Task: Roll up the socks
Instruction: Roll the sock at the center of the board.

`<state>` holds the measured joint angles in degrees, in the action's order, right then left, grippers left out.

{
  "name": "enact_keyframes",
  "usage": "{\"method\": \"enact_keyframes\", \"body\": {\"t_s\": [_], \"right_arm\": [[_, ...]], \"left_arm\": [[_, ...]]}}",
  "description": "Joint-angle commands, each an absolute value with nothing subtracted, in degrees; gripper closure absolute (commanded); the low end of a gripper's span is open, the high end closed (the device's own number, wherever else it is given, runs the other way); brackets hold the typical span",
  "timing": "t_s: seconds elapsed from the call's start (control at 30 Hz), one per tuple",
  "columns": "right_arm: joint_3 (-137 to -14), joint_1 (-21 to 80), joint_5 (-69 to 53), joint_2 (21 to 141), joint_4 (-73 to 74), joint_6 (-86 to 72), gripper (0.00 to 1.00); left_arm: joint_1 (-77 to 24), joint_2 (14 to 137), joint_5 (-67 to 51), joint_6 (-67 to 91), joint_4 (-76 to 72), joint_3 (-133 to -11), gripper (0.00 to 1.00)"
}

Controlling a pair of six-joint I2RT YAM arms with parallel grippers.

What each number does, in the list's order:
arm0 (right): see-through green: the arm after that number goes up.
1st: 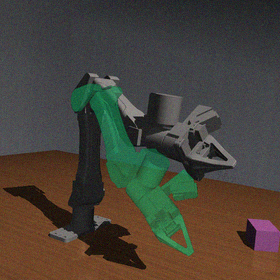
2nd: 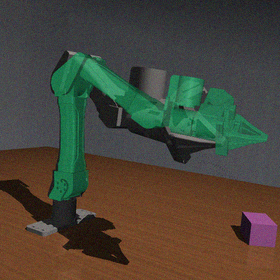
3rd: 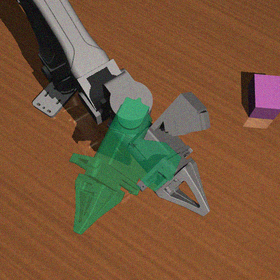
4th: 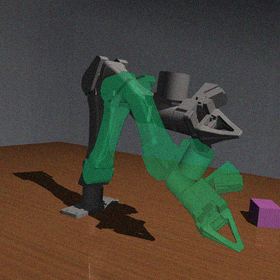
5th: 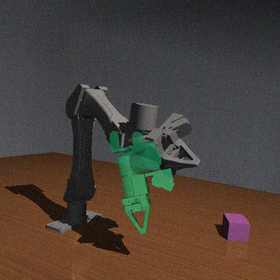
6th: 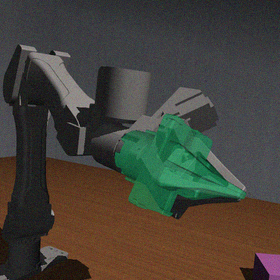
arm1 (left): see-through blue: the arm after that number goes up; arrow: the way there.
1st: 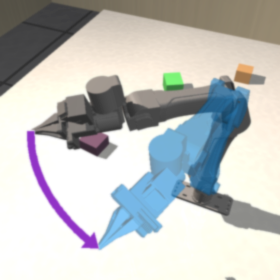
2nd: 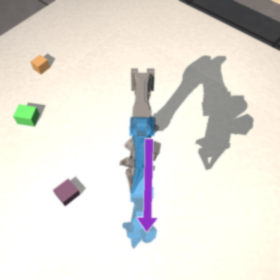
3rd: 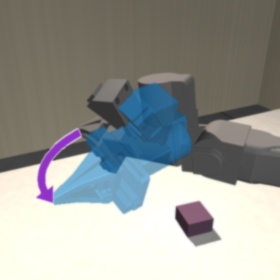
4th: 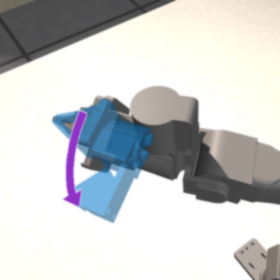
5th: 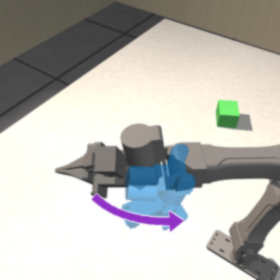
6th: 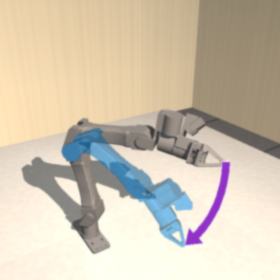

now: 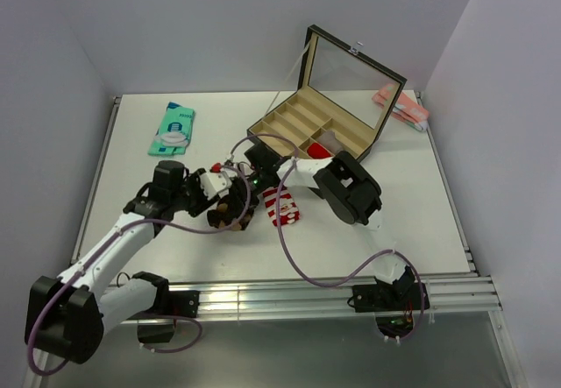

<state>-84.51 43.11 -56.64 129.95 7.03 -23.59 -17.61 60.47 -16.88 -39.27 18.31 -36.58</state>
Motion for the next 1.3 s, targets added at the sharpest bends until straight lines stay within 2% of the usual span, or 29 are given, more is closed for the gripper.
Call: {"method": "enact_keyframes", "body": {"t_s": [0.0, 0.1, 0.13, 0.47, 0.5, 0.53, 1.07, 1.27], "right_arm": [[-85.25, 42.01, -52.03, 134.29, 17.13, -23.37, 0.84], [-86.22, 41.66, -52.12, 134.91, 17.58, -24.87, 0.84], [-86.66, 41.57, -52.21, 135.17, 17.67, -25.22, 0.84], [-89.38, 40.87, -51.94, 137.55, 20.39, -25.14, 0.84], [-89.38, 40.87, -52.03, 137.55, 20.48, -25.22, 0.84], [-89.47, 40.87, -52.03, 137.64, 20.48, -25.22, 0.84], [-89.30, 40.34, -53.26, 137.90, 20.31, -24.87, 0.83], [-88.60, 40.43, -54.23, 137.03, 19.42, -25.22, 0.83]], "left_arm": [[-22.04, 56.62, -13.80, -42.36, 12.66, -32.63, 0.46], [-25.65, 53.63, -13.10, -43.94, 11.60, -29.02, 0.43], [-26.53, 52.92, -12.75, -44.55, 11.17, -28.13, 0.39], [-31.55, 52.29, -14.94, -46.67, 12.83, -24.78, 0.37], [-31.90, 52.56, -15.20, -46.84, 13.01, -24.70, 0.32], [-32.17, 52.73, -15.38, -47.28, 13.18, -24.52, 0.32], [-40.52, 59.92, -8.00, -46.76, 1.50, -19.69, 0.35], [-40.52, 67.14, -3.87, -45.27, -2.37, -21.44, 0.47]]}}
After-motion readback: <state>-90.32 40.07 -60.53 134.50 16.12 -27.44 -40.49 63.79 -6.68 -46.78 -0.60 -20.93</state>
